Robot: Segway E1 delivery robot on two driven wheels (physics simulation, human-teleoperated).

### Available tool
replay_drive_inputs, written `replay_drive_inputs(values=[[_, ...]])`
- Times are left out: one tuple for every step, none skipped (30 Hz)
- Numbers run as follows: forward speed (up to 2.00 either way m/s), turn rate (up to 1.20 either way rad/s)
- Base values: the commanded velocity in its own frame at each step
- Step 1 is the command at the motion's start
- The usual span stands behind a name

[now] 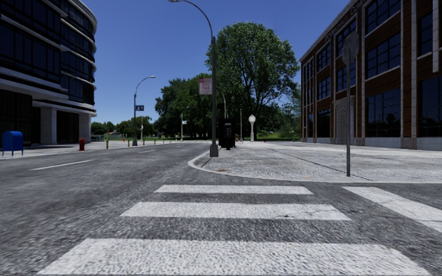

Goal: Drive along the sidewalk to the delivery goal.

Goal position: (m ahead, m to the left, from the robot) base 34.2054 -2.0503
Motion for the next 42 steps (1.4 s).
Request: replay_drive_inputs(values=[[1.93, 0.00], [1.93, 0.00], [1.93, -0.02], [1.93, -0.06], [1.93, -0.09], [1.93, -0.09], [1.94, -0.15], [1.94, -0.21], [1.94, -0.23], [1.94, -0.23], [1.94, -0.23], [1.94, -0.23], [1.94, -0.23], [1.94, -0.23], [1.94, -0.23], [1.94, -0.23], [1.94, -0.23], [1.94, -0.23], [1.94, -0.23], [1.94, -0.23], [1.94, -0.24], [1.94, -0.28], [1.94, -0.38], [1.94, -0.38], [1.94, -0.41], [1.94, -0.41], [1.94, -0.42], [1.94, -0.42], [1.94, -0.42], [1.94, -0.42], [1.94, -0.46], [1.96, -0.50], [1.96, -0.50], [1.98, -0.55], [1.99, -0.56], [1.99, -0.56], [1.99, -0.56], [1.99, -0.57], [1.99, -0.57], [1.99, -0.57], [1.99, -0.57], [1.99, -0.57]])
